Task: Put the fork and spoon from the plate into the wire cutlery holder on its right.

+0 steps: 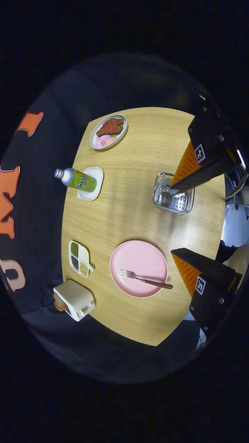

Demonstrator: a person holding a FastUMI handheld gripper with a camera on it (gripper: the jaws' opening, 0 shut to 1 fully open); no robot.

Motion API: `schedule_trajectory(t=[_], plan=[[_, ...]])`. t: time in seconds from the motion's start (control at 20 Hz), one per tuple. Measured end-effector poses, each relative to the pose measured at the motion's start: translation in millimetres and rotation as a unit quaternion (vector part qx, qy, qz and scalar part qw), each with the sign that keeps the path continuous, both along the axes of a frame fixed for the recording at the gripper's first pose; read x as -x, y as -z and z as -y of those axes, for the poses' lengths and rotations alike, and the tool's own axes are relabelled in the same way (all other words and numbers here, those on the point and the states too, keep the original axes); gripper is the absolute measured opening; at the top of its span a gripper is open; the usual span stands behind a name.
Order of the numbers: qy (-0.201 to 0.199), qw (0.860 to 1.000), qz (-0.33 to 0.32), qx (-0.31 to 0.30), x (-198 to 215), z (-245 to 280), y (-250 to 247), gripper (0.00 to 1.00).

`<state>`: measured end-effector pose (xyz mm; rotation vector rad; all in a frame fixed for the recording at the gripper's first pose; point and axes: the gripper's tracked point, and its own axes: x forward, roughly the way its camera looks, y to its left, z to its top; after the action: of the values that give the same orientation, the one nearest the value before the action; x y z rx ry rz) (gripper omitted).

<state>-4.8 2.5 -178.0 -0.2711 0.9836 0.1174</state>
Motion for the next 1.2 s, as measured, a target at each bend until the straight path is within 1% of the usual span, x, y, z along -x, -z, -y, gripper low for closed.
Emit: schedule_trajectory(t=[0.15,0.25,0.3,0.4,0.6,0.8,1.0,1.1,1.2], plan=[[-0.002,0.999,0.031,-0.027,0.4,-31.3,2.6,1.0],[0.002,0.997,0.049,-0.059,-0.7,-57.2,10.3,1.0],[0.012,0.995,0.054,-0.078,-2.6,-70.0,18.5,1.0],[0.029,0.994,0.059,-0.091,-2.5,-84.2,33.8,1.0],[0.02,0.994,0.046,-0.092,7.0,-112.5,68.4,1.0],[0.0,0.995,0.045,-0.087,11.0,-132.2,85.1,1.0],[-0.01,0.995,0.064,-0.072,-0.9,-142.0,99.7,1.0],[-0.02,0.995,0.065,-0.069,-8.1,-148.8,110.3,1.0],[-0.021,0.996,0.062,-0.057,-15.5,-149.3,120.6,1.0]])
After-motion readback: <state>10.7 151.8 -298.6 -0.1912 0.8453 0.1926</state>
